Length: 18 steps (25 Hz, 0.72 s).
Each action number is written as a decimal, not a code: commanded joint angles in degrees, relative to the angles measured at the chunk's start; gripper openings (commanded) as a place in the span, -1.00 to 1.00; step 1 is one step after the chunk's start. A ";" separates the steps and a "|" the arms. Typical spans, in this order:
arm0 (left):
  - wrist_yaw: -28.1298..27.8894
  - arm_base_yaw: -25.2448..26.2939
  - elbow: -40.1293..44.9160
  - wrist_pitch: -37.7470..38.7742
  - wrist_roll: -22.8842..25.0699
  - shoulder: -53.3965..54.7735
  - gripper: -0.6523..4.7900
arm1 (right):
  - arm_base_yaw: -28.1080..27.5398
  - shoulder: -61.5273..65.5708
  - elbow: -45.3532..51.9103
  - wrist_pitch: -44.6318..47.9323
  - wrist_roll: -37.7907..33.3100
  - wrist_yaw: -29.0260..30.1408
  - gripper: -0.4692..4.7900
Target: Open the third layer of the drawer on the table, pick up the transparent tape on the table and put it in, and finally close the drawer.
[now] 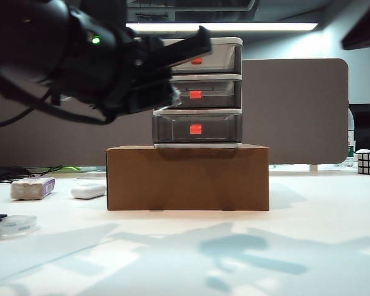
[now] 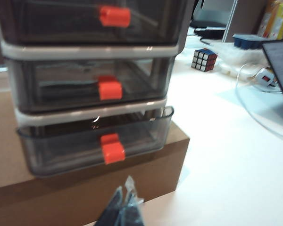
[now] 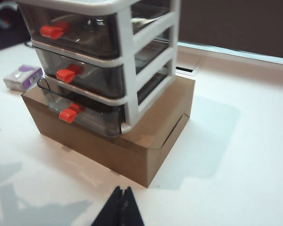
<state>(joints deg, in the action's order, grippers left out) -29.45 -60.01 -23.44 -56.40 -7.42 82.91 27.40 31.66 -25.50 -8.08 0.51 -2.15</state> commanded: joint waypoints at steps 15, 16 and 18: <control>-13.11 -0.20 -3.78 -1.44 -8.50 8.07 -0.78 | 0.33 23.96 -10.25 16.41 5.11 14.12 -0.84; -13.99 -0.28 -4.31 -2.16 -9.20 9.35 -0.77 | 0.31 23.93 -10.25 17.42 5.25 13.97 -0.84; -14.51 -0.31 -5.42 -4.33 -9.99 12.46 -0.76 | 0.28 23.93 -10.25 19.71 5.42 14.08 -0.84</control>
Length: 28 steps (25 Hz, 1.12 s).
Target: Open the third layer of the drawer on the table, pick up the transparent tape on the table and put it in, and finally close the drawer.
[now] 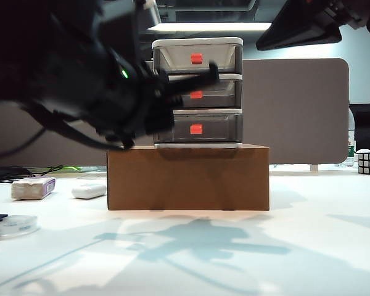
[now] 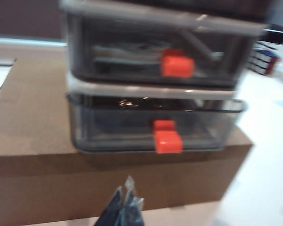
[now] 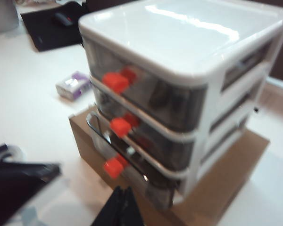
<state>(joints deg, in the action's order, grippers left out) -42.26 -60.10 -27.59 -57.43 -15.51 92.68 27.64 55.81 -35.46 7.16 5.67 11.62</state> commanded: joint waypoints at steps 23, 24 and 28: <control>-4.83 -0.59 -11.76 -1.29 2.01 9.88 -0.29 | 0.04 0.44 -0.37 6.29 0.76 5.11 -0.84; -5.68 -0.55 -11.76 -1.09 2.03 9.88 -0.29 | 0.04 0.44 -0.37 6.34 0.76 5.11 -0.84; -5.70 -0.42 -11.76 -0.42 2.01 9.88 -0.29 | 0.04 0.44 -0.37 6.40 0.76 5.11 -0.84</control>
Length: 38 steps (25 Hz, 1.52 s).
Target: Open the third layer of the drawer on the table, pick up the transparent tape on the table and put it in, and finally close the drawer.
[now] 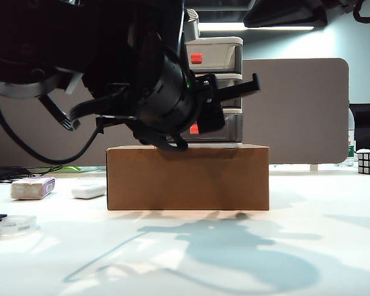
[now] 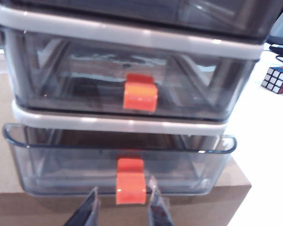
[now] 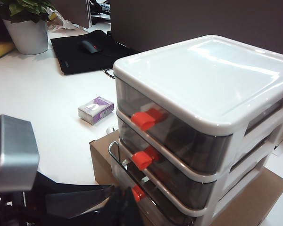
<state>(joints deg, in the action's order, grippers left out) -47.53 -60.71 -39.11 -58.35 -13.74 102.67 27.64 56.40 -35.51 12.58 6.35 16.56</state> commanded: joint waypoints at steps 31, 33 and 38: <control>4.50 3.02 -0.98 -1.07 4.31 1.77 -0.10 | 0.04 -0.15 -0.33 0.72 0.11 0.15 -0.84; 5.60 3.02 -1.16 -0.96 4.31 1.79 -0.10 | 0.04 -0.15 -0.33 0.72 0.11 0.15 -0.84; 6.56 3.39 -1.18 -0.83 4.28 1.79 -0.10 | 0.04 -0.15 -0.33 0.72 0.09 0.15 -0.84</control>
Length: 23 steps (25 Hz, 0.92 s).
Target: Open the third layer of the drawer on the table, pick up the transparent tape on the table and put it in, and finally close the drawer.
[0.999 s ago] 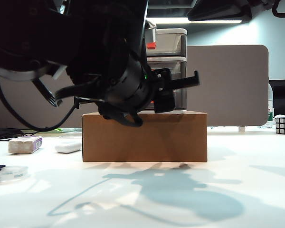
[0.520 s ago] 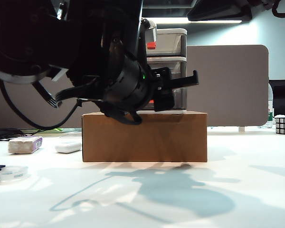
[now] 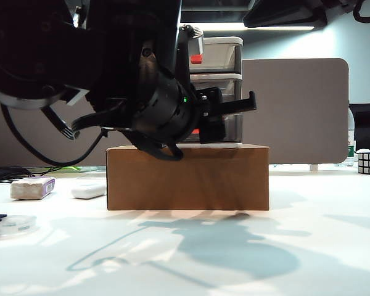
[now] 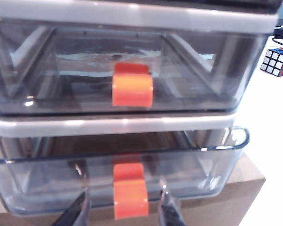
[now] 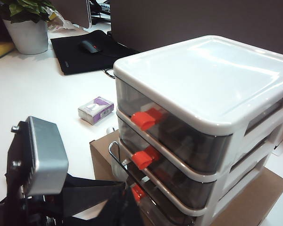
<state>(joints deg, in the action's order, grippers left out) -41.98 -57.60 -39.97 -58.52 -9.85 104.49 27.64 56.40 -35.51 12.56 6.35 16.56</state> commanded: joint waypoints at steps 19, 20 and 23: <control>2.34 0.63 -0.35 -1.57 0.44 -0.02 -0.13 | 0.04 -0.15 -0.33 0.57 0.09 0.15 -0.84; 2.34 0.63 -0.35 -1.57 0.44 -0.02 -0.17 | 0.04 -0.15 -0.33 0.57 0.09 0.13 -0.84; 2.34 0.66 -0.35 -1.57 0.46 -0.02 -0.32 | 0.04 -0.15 -0.33 0.57 0.09 0.13 -0.84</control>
<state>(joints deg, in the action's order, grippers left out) -39.83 -57.10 -39.97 -59.33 -9.78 104.55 27.66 56.40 -35.51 12.53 6.35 16.56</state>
